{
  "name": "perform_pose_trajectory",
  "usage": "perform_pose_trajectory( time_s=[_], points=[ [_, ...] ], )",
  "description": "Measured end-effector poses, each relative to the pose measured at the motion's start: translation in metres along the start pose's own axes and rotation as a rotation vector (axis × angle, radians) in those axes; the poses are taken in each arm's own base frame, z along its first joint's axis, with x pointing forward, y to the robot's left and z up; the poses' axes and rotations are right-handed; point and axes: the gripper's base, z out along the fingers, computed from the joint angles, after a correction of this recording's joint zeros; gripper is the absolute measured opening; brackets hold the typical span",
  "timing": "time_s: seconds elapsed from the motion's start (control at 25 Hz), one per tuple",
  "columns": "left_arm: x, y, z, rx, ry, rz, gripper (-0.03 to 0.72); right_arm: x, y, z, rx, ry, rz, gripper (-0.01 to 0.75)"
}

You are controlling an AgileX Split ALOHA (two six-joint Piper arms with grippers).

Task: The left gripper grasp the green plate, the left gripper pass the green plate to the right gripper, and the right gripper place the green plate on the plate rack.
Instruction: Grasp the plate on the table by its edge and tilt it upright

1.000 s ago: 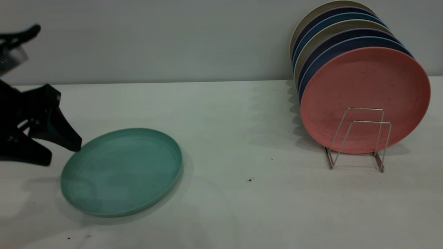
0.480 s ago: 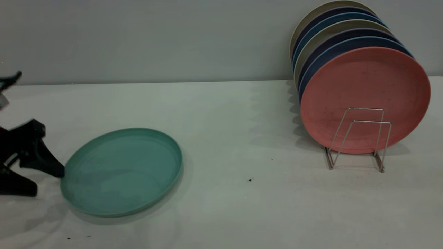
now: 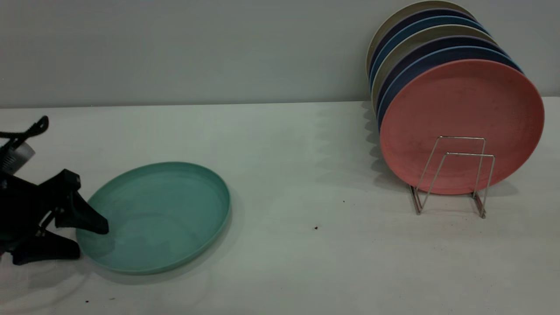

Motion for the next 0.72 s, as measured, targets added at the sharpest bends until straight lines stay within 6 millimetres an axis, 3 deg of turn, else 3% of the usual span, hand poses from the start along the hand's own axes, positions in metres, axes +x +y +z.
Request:
perform_pose_trajectory(
  time_s=[0.16,0.72],
  points=[
    [0.0019,0.001,0.0033,0.015,0.01,0.011,0.508,0.0,0.0,0.0,0.0,0.0,0.0,0.34],
    [-0.0038,0.0004,0.0041,0.03,-0.056,0.025,0.185,-0.0002,0.0033,-0.0001,-0.036,-0.001,0.033,0.34]
  ],
)
